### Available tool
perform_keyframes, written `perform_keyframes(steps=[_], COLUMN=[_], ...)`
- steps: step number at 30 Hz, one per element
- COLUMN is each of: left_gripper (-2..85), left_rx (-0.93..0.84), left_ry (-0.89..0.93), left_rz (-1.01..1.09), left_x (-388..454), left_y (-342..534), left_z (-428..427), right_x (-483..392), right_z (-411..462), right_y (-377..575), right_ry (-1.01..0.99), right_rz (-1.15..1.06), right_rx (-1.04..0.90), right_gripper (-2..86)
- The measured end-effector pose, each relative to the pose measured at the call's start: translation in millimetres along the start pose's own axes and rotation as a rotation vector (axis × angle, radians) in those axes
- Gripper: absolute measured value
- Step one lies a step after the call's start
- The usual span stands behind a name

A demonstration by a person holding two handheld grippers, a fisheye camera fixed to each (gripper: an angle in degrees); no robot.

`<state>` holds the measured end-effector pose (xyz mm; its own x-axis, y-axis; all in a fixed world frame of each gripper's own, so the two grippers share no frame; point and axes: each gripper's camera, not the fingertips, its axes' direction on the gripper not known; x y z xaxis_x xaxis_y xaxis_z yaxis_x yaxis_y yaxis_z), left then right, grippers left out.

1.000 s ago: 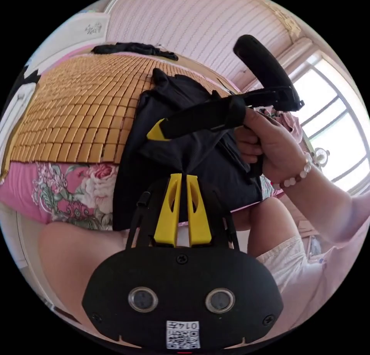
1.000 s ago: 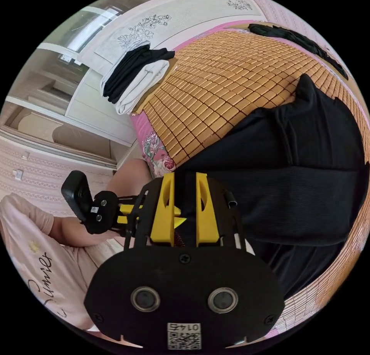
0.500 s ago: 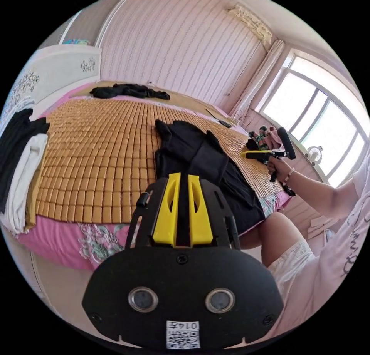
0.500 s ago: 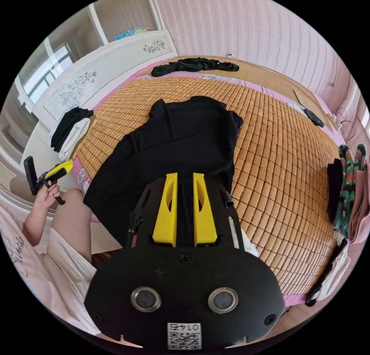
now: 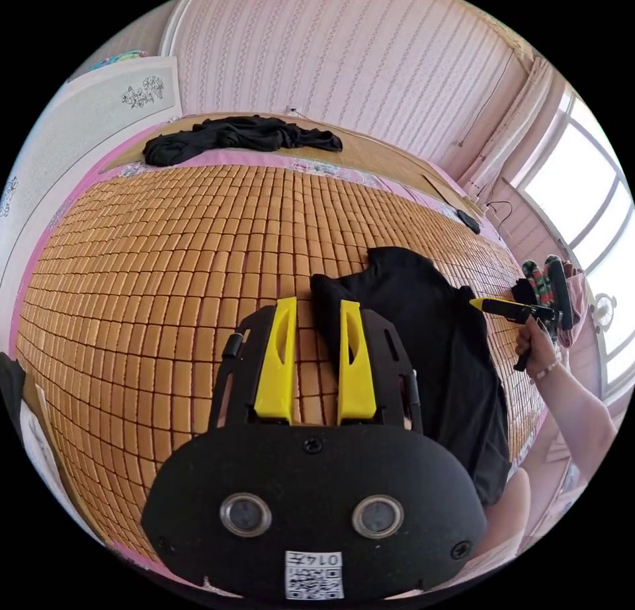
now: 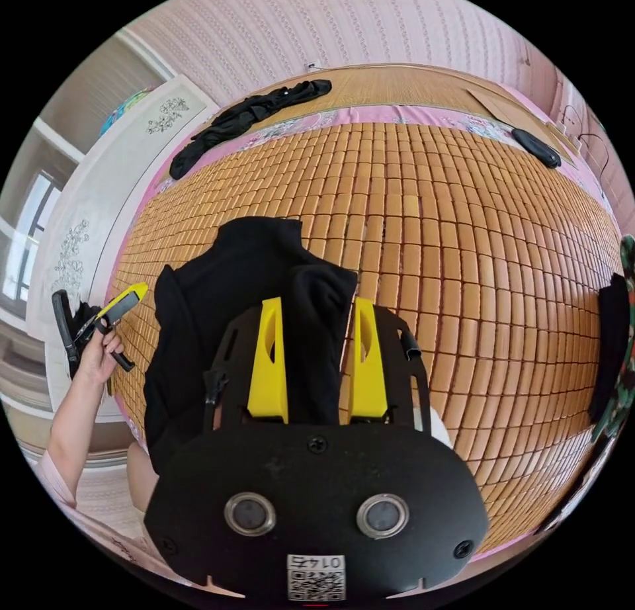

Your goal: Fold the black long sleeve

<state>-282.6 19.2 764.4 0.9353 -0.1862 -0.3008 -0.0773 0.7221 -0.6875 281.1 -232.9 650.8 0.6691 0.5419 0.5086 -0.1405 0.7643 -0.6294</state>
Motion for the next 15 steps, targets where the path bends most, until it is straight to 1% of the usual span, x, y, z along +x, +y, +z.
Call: perform_keyframes(steps=[1, 3, 4, 5, 6, 9, 11, 13, 15], left_gripper=[9.9, 8.3, 6.4, 4.0, 3.3, 0.8, 0.2, 0.2, 0.3], left_rx=[-0.034, -0.112, -0.184, -0.214, -0.208, -0.104, 0.012, 0.114, 0.132], left_ry=[0.038, 0.111, 0.148, 0.153, 0.145, 0.128, 0.079, 0.069, 0.068], left_rz=[-0.009, -0.035, -0.034, -0.045, -0.053, -0.04, -0.008, 0.026, 0.087], left_x=[-1, -2, -3, -3, -2, 6, 19, 30, 42], left_y=[-5, -13, -20, -27, -31, -52, -66, -71, -71], left_z=[15, 36, 45, 48, 46, 23, -7, -34, -55], right_x=[7, 14, 17, 18, 19, 19, 15, 12, 8], right_z=[7, 0, -7, -22, -31, -77, -116, -142, -165], right_y=[-8, -15, -20, -23, -24, -32, -37, -39, -30], right_ry=[-0.014, -0.035, -0.057, -0.102, -0.108, -0.146, -0.143, -0.144, -0.16], right_rz=[0.014, 0.025, 0.006, -0.025, -0.025, -0.033, -0.043, -0.049, -0.065], right_rx=[-0.063, -0.079, -0.09, -0.059, -0.036, 0.068, 0.149, 0.166, 0.162], right_gripper=[12.1, 9.1, 6.8, 4.3, 3.9, 2.4, 2.0, 1.8, 1.8])
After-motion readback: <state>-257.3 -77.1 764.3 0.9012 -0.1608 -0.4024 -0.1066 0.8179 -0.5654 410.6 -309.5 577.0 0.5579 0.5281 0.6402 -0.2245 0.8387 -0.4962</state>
